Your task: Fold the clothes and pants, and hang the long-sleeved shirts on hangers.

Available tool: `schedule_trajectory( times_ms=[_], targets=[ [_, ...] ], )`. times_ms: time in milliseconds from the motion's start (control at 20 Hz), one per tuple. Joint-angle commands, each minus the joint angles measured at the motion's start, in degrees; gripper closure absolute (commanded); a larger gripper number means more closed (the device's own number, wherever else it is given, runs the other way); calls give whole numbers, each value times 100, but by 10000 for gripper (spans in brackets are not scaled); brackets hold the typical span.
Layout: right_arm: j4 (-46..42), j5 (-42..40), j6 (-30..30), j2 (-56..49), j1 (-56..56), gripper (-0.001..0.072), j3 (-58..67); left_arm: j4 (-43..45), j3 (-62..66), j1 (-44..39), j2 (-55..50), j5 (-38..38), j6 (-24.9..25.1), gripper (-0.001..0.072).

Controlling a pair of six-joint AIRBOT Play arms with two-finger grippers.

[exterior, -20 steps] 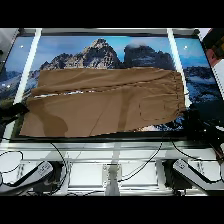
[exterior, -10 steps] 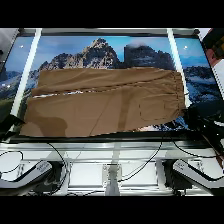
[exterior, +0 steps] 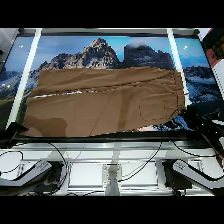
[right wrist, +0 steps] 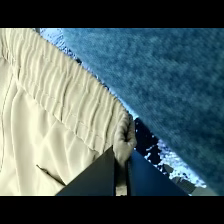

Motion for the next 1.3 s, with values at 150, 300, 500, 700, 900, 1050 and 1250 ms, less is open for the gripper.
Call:
schedule_trajectory(
  times_ms=[150,300,500,700,900,1050,1250],
  targets=[
    [133,160,-15,4,11,683,92,-1008,-833,57,-52,1414,116,36],
    [-223,584,-225,22,11,683,398,-1231,-863,57,-190,1674,323,455],
    [-1718,1550,-9,363,4,684,964,-2083,-809,57,-232,1814,981,679],
    [-3746,2627,811,953,-7,684,1458,-2527,-332,59,-59,1222,1377,680],
    [-5475,3475,1373,1545,-7,684,1635,-2369,-50,66,398,1021,1373,680],
    [-5633,3862,1368,1794,-7,684,1635,-2369,-50,63,647,933,1370,681],
    [-5554,4197,1370,1897,-2,684,1805,-2396,42,57,761,942,1346,682]
  ],
)
